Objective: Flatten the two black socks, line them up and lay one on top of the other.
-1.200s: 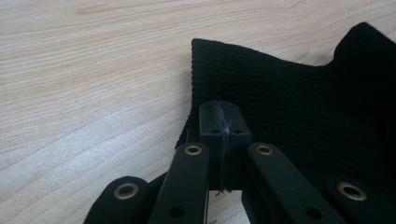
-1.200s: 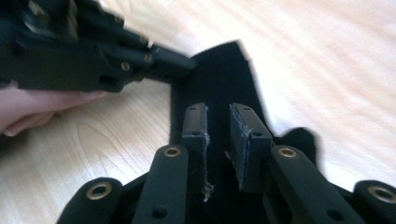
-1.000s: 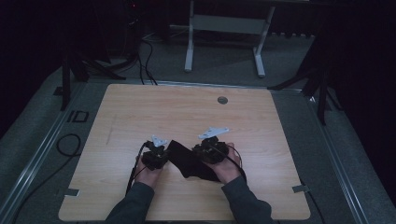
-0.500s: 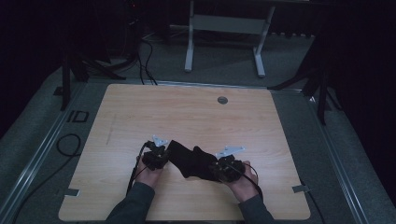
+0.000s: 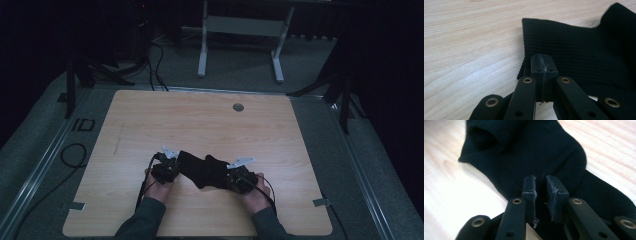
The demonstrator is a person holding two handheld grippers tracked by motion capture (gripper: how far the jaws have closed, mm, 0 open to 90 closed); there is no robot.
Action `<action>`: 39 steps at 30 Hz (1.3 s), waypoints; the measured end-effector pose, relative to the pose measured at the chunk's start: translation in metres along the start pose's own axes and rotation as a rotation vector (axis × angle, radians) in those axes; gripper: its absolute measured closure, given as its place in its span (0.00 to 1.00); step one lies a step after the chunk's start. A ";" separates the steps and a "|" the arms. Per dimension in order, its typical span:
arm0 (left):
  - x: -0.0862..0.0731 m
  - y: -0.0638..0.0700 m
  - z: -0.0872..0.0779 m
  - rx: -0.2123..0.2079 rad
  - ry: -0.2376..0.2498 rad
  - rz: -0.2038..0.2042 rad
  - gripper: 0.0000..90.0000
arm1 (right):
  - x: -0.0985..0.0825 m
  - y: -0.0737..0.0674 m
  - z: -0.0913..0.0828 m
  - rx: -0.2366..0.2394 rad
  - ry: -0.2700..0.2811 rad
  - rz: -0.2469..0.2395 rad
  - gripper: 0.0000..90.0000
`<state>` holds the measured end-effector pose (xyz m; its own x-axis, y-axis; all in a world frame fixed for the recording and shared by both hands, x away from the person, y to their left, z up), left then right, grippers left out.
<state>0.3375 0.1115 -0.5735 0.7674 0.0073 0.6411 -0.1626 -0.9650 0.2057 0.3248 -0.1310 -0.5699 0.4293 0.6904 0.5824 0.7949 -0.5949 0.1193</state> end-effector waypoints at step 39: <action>-0.004 -0.008 -0.005 -0.043 -0.016 -0.070 1.00 | -0.005 0.027 -0.067 -0.023 0.091 0.020 0.97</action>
<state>0.3327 0.1203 -0.5735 0.7878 0.0696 0.6119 -0.1343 -0.9503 0.2810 0.3154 -0.1775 -0.5158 0.4032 0.6390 0.6551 0.7764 -0.6178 0.1247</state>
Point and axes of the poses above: each handheld gripper's, and its own axes: z roughly forward along the jaws, x roughly out of its top, y roughly to its right, the point moved 3 cm from there along z, roughly forward along the jaws, and after that the axes turned 14 degrees about -z, right-handed, at the moved point
